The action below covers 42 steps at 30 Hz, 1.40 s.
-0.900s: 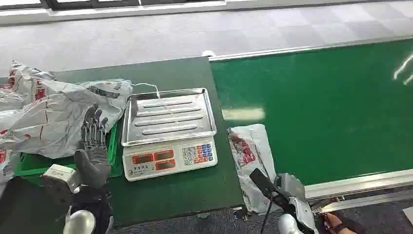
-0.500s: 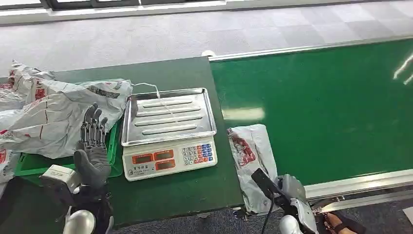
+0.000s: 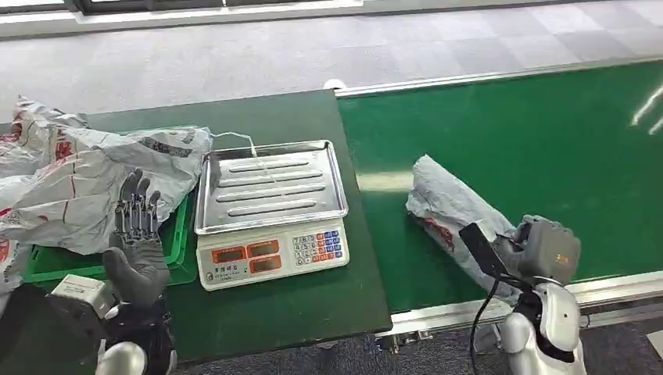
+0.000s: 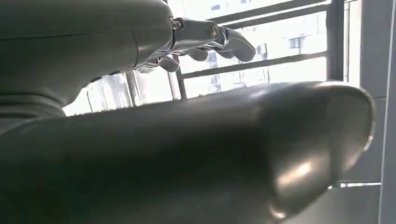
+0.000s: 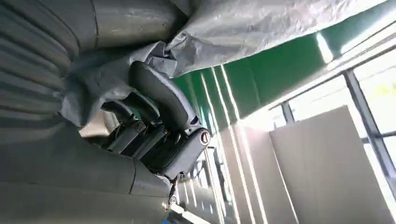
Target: Moved the parcel from conveyor to table for the left to box.
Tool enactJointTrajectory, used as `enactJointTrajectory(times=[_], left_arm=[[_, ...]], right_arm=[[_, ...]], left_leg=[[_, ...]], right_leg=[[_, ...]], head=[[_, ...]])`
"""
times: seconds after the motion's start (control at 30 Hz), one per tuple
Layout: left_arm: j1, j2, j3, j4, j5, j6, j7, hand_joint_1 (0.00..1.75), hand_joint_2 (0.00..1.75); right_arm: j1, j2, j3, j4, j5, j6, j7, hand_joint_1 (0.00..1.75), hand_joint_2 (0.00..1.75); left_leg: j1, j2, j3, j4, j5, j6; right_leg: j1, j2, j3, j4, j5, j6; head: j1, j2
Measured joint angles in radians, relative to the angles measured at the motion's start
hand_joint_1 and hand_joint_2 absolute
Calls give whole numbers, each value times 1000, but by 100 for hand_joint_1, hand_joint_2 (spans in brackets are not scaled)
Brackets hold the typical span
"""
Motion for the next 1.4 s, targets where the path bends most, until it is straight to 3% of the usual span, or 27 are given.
enactJointTrajectory(times=[0.07, 0.33, 0.47, 0.63, 0.73, 1.0, 1.2, 1.4], left_arm=[[5, 0, 2, 0, 0, -3, -7, 0, 0], [14, 3, 2, 1, 15, -11, -31, 0, 0], [4, 6, -3, 15, 36, -11, -40, 0, 0], [-12, 11, -11, 32, 55, -9, -48, 0, 0], [-12, 15, -11, 39, 56, -6, -50, 0, 0], [-22, 26, -17, 43, 100, 10, -54, 0, 0], [-33, 36, -32, 54, 109, 19, -57, 0, 0], [-58, 40, -39, 71, 137, 22, -70, 0, 0]], right_arm=[[-12, -32, -1, -17, 11, -6, -3, 175, 175], [-98, -108, 49, -28, 61, 8, -27, 175, 175], [-309, -125, 207, 109, 123, 27, -45, 175, 175], [-625, -84, 429, 364, 175, 42, -25, 175, 175], [-700, -74, 491, 434, 173, 43, -21, 175, 175], [-1001, 70, 624, 638, 114, 40, -24, 175, 175], [-1058, 137, 683, 679, 80, 33, -21, 175, 175], [-1031, 198, 760, 690, 45, 20, -104, 175, 175]], left_leg=[[0, 0, -8, 0, 0, 0], [0, 2, -9, -1, 0, 0], [0, 9, -8, -1, 1, 0], [0, 5, -3, 0, 9, -1], [1, -2, -6, 0, 10, -2], [0, 3, -9, 0, 11, -3], [1, 1, -9, 0, 11, -3], [1, 4, -8, 0, 11, -3]], right_leg=[[0, 0, 0, 0, 0, 0], [0, 1, 0, 1, 0, 0], [0, 7, -2, 2, 3, -1], [1, 4, -7, 2, 7, -3], [1, -3, -7, 3, 7, -3], [1, 2, -13, 4, 9, -3], [2, 0, -12, 4, 9, -3], [1, 4, -12, 3, 9, -3]], head=[[0, 0], [0, 0], [0, 0], [0, 0], [0, 0], [0, 0], [0, 0], [0, 0]])
